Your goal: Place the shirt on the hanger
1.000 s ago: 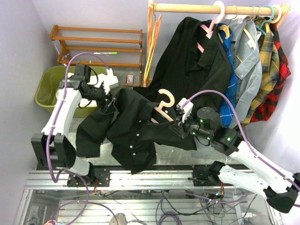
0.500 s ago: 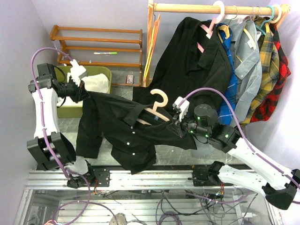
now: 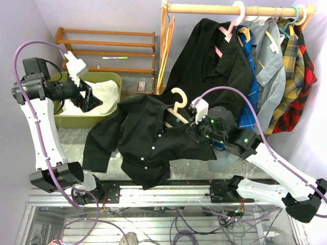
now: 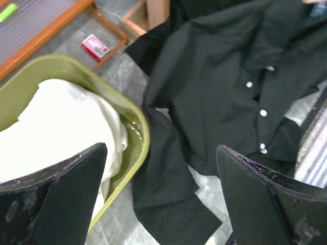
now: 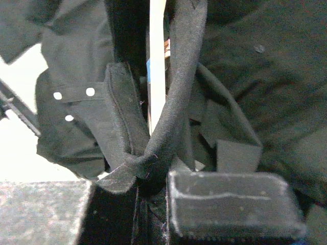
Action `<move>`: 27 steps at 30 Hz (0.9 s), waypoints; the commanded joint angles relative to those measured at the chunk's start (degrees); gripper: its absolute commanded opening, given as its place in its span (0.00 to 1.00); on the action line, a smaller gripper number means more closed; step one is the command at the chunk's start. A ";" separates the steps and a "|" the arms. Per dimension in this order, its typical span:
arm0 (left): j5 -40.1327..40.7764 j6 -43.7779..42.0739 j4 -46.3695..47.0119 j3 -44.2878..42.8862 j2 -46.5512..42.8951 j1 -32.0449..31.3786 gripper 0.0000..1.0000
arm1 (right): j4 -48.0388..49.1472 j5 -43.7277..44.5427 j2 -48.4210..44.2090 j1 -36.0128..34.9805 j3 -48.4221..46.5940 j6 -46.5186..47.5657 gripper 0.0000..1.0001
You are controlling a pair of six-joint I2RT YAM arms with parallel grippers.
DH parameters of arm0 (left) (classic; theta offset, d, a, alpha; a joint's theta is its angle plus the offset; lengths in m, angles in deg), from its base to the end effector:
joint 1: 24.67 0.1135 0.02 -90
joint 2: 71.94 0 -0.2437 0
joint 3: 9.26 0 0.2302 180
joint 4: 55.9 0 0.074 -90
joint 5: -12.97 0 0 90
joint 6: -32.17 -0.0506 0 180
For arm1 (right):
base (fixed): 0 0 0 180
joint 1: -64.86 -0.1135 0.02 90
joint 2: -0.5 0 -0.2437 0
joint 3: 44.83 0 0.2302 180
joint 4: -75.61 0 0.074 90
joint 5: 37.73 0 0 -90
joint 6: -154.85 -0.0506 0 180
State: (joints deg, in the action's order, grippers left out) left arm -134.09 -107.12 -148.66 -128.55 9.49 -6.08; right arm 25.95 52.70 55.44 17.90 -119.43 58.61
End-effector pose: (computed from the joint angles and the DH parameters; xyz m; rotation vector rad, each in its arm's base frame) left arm 0.2257 0.0311 0.4127 0.8821 1.8827 -0.5623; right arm 0.1400 0.1493 0.3281 -0.7411 2.0104 0.5467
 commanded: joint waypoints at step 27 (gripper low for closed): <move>35.62 40.80 16.06 9.33 -9.59 -3.14 0.99 | -30.48 32.86 38.51 16.87 -71.22 2.70 0.00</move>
State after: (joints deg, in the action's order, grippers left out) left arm -102.57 -69.25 -135.94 -119.55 1.75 -9.07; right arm -8.50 73.88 93.88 31.35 -186.48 61.94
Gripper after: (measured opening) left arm 0.987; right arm 0.086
